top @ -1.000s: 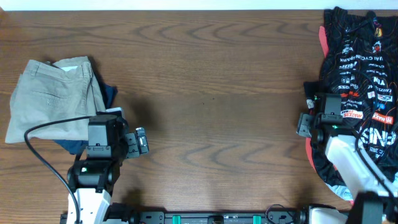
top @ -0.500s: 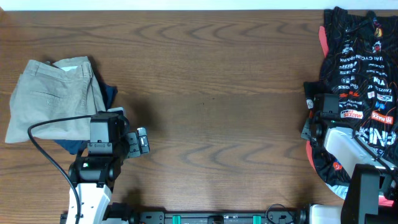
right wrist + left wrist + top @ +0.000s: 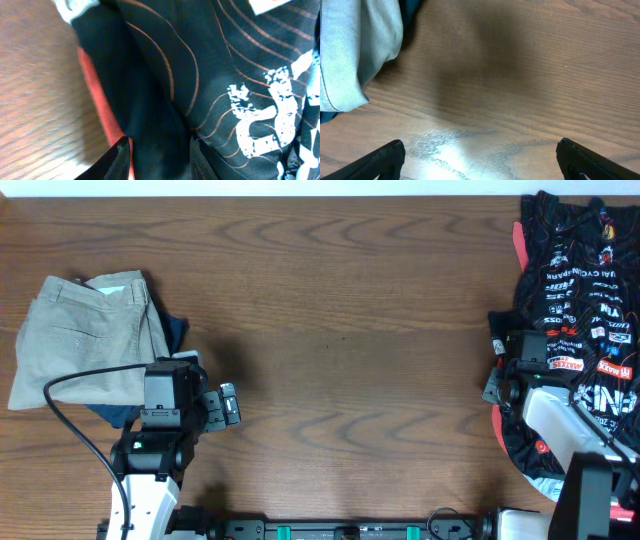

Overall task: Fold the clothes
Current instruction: 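Move the right gripper down onto the black jersey in the right pile, then grasp the black jersey edge with the right gripper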

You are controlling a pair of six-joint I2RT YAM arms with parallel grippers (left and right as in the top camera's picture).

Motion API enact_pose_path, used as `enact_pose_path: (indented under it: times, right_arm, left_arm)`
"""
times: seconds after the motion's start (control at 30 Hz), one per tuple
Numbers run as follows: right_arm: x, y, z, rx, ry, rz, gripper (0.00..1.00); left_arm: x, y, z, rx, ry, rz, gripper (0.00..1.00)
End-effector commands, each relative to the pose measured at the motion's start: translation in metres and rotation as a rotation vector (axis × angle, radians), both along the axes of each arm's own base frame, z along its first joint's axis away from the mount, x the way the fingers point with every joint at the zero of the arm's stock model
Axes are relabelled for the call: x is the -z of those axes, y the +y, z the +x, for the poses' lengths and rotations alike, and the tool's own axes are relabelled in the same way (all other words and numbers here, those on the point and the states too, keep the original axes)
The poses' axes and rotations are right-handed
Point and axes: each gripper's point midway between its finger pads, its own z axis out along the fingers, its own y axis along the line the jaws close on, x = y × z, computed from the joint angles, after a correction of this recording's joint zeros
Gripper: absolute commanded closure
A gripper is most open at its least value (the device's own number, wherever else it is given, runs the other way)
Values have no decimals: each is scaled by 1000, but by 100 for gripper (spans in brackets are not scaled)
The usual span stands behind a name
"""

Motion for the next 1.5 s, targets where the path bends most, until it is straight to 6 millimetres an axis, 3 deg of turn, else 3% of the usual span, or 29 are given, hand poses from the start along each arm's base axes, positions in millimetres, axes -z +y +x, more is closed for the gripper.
enact_pose_path:
  times: [0.0,0.1,0.37,0.6,1.17,1.27,1.37,1.47]
  right_arm:
    - [-15,-3,7,24,-64,37,63]
    - [-17,-2,6,24,-67,37,67]
    - [-14,-2,1,24,-47,40,64]
    - [0,-1,-7,26,12,46,65]
    - [4,-1,-11,27,38,46,75]
    - [5,-1,-12,27,42,47,82]
    - [5,-1,-12,27,41,47,98]
    - [5,0,-12,27,41,47,99]
  left_arm:
    - [-8,0,4,-8,-20,-5,2]
    - [-8,0,4,-8,-20,-5,2]
    - [-8,0,4,-8,-20,-5,2]
    - [-8,0,4,-8,-20,-5,2]
    - [-8,0,4,-8,-20,-5,2]
    - [-8,0,4,-8,-19,-5,2]
    - [-8,0,4,-8,-20,-5,2]
    - [-8,0,4,-8,-20,-5,2]
